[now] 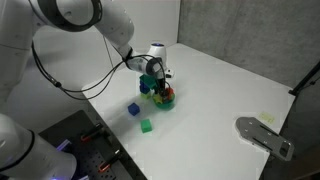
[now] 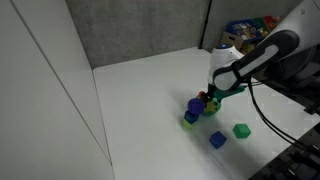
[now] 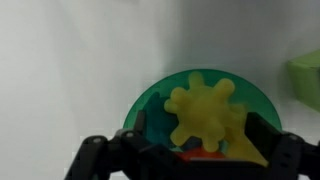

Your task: Remove the yellow object from the bowl

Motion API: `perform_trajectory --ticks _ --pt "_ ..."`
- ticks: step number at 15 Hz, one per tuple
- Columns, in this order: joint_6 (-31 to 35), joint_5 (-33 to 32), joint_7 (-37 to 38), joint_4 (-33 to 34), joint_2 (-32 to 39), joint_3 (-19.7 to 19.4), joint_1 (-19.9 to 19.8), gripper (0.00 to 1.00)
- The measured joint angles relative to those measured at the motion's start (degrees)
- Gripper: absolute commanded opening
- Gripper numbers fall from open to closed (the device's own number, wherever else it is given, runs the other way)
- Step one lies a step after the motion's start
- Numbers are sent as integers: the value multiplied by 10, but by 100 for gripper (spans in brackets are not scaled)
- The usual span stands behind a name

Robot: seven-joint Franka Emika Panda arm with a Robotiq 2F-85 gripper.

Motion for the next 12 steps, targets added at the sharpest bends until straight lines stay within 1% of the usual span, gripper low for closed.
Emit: perform_trajectory --ticks 6,12 --pt "3 53 -25 0 6 37 -29 100" --pt "29 55 -27 0 7 37 -38 100"
